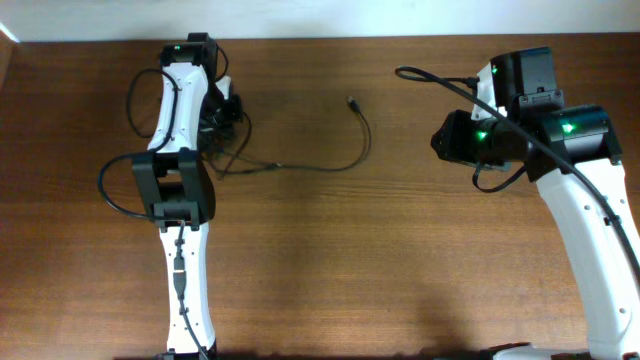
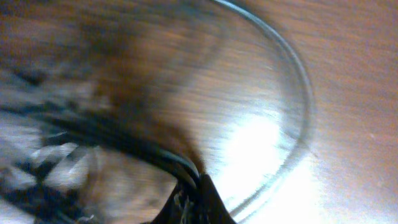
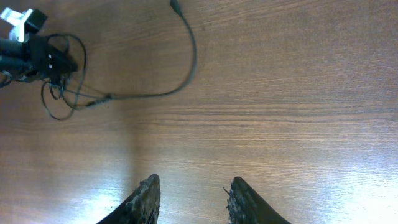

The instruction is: Untangle cables

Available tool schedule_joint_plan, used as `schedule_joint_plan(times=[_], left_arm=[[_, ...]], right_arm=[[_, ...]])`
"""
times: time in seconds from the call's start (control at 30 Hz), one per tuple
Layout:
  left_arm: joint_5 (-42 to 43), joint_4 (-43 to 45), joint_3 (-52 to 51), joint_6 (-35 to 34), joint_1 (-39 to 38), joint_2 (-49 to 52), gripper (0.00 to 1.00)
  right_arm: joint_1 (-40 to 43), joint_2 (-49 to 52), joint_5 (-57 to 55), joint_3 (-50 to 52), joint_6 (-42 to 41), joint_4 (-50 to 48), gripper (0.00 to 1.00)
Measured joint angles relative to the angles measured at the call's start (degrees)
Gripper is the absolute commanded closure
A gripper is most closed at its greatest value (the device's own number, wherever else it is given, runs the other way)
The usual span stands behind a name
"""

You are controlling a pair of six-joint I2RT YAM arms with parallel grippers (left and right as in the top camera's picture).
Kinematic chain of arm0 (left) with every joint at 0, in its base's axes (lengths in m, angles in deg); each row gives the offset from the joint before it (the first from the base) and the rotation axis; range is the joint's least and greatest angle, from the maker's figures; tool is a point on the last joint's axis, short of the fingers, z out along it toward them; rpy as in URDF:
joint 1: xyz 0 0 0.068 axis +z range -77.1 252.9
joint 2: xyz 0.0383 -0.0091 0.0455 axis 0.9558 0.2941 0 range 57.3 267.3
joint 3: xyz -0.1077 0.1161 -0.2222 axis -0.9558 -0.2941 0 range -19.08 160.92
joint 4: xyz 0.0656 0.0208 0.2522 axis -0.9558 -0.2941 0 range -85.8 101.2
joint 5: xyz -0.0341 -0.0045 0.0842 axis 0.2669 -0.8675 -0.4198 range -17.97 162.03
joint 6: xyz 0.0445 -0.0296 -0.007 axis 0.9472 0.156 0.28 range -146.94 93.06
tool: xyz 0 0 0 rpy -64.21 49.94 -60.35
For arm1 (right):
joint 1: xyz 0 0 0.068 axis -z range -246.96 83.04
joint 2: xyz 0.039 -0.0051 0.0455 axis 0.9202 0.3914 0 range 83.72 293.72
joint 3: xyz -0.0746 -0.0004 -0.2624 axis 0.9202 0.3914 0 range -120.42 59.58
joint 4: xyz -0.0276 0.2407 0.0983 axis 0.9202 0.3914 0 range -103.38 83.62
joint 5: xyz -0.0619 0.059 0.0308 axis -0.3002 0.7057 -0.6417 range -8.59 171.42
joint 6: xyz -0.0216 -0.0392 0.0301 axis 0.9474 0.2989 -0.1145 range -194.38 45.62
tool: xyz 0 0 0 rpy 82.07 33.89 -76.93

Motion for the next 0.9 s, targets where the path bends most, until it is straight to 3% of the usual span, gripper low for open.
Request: schedule_joint_plan(times=[0.13, 0.3, 0.4, 0.57, 0.63, 0.9], left_arm=[[19.5, -11.1, 10.9, 12.5, -1.5, 1.4, 1.0], [30.3, -11.9, 27.6, 14.4, -7.2, -0.7, 1.0], [31.9, -10.4, 30.4, 13.5, -10.0, -7.1, 1.0], [33.5, -5.0, 31.9, 3.7, -10.9, -17.8, 1.0], [33.7, -4.0, 31.9, -1.5, -10.9, -17.9, 1.0], [44.5, 3.2, 31.9, -17.2, -11.7, -17.9, 1.0]], right_arm=[[0.0, 0.0, 0.0, 0.0, 0.2, 0.0, 0.63], [0.0, 0.0, 0.0, 0.0, 0.2, 0.0, 0.63], [0.0, 0.0, 1.8, 0.0, 0.2, -1.8, 0.63], [-0.1, 0.0, 12.8, 0.1, 0.2, -12.9, 0.62], [-1.0, 0.0, 15.5, 0.2, -0.5, -17.4, 0.57], [-6.4, 3.8, 18.5, 0.2, -5.3, -27.6, 0.57]])
